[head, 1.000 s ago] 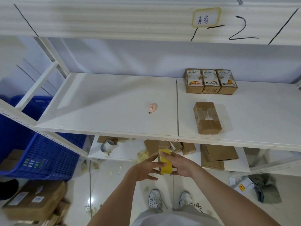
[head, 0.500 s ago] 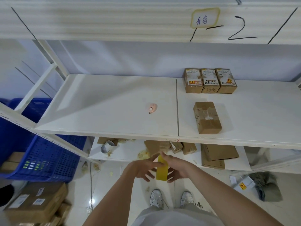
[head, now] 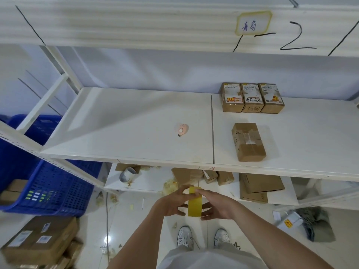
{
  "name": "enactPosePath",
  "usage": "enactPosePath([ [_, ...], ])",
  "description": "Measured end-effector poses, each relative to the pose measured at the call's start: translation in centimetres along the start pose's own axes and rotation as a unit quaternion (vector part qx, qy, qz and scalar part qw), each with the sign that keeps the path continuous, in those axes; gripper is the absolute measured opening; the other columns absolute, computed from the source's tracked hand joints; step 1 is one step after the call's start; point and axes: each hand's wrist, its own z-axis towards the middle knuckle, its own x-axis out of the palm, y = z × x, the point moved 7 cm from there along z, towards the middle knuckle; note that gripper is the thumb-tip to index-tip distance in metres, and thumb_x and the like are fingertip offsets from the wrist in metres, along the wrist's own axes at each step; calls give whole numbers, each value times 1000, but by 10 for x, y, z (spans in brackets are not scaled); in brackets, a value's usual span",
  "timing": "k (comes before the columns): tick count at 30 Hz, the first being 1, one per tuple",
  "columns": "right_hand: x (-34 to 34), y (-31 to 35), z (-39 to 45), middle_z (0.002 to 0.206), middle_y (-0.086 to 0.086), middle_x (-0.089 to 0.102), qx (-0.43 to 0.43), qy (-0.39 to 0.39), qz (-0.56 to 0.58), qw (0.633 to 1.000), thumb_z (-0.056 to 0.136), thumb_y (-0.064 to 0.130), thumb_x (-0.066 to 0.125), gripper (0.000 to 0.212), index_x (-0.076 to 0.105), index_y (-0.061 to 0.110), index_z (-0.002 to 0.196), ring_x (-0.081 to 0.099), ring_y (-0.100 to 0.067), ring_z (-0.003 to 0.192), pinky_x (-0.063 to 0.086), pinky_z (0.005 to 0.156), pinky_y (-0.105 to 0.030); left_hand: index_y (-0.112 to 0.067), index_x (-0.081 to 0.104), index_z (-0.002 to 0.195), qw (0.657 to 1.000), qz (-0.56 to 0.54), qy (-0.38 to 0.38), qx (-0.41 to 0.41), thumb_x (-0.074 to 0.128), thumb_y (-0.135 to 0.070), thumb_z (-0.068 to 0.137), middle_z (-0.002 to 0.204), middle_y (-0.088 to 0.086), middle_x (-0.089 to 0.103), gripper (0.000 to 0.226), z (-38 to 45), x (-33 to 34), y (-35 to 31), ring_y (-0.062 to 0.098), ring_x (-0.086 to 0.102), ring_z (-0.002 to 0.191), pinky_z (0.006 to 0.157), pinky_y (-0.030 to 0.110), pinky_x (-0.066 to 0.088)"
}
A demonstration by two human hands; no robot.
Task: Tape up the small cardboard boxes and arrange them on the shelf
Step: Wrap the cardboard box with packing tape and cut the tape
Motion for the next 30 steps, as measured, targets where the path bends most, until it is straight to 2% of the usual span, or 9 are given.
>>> enactPosePath([
  [3,0,1,1,110,-22,72,3,-4,1,1000,82,66,69,60,58,26,126,71,-36,89,57,95,-46,-43,47,138,1000,-8,-13,2,75,-58,80,136,-1,57,66,4,-4,2,29,60,122,110,50,46],
  [8,-3,0,3,119,-22,69,19,-10,-14,1000,87,68,63,61,55,26,130,73,-33,92,60,90,-43,-41,45,141,1000,-18,-6,-8,73,-52,87,137,0,56,62,4,-5,1,30,60,121,110,49,46],
  [12,-3,0,2,118,-22,69,38,-15,-26,999,88,69,59,56,56,24,121,72,-33,95,60,92,-42,-39,45,141,1000,-26,-5,-8,73,-52,87,136,2,57,61,4,-2,2,30,61,120,109,50,47],
  [16,-4,1,2,116,-22,69,52,-14,-38,998,90,69,56,62,53,21,130,71,-32,90,58,88,-40,-38,46,139,1000,-19,-5,-16,72,-55,87,134,4,58,60,5,-2,3,31,61,119,108,51,47],
  [20,2,-10,3,113,-24,68,78,-8,-44,996,91,70,54,65,52,22,134,70,-33,89,56,95,-43,-31,46,139,999,5,-1,-41,69,-61,84,133,10,59,67,7,0,16,34,63,118,106,50,49],
  [24,5,-8,3,135,-23,57,98,-5,-42,994,90,72,52,77,42,20,147,65,-37,104,54,95,-42,-24,50,137,998,5,4,-64,64,-62,89,132,15,60,63,9,-2,14,33,66,112,104,46,49],
  [27,-2,1,4,161,-10,31,75,-19,-67,995,92,69,52,83,29,25,158,46,-39,136,40,111,-46,-17,53,135,997,12,10,-73,63,-62,90,123,16,63,64,12,-6,8,29,65,97,102,41,49],
  [28,-3,7,4,160,-6,33,57,-7,-52,997,93,68,53,80,31,26,157,47,-35,135,39,111,-46,-15,53,135,997,7,7,-75,63,-62,89,121,18,64,66,13,-7,7,30,65,98,103,41,49],
  [30,1,14,0,143,-4,52,40,38,-10,998,92,65,58,70,47,23,147,61,-29,118,46,104,-42,-12,51,136,997,-21,6,-80,62,-63,90,125,24,65,70,14,-8,9,35,67,106,106,44,50],
])
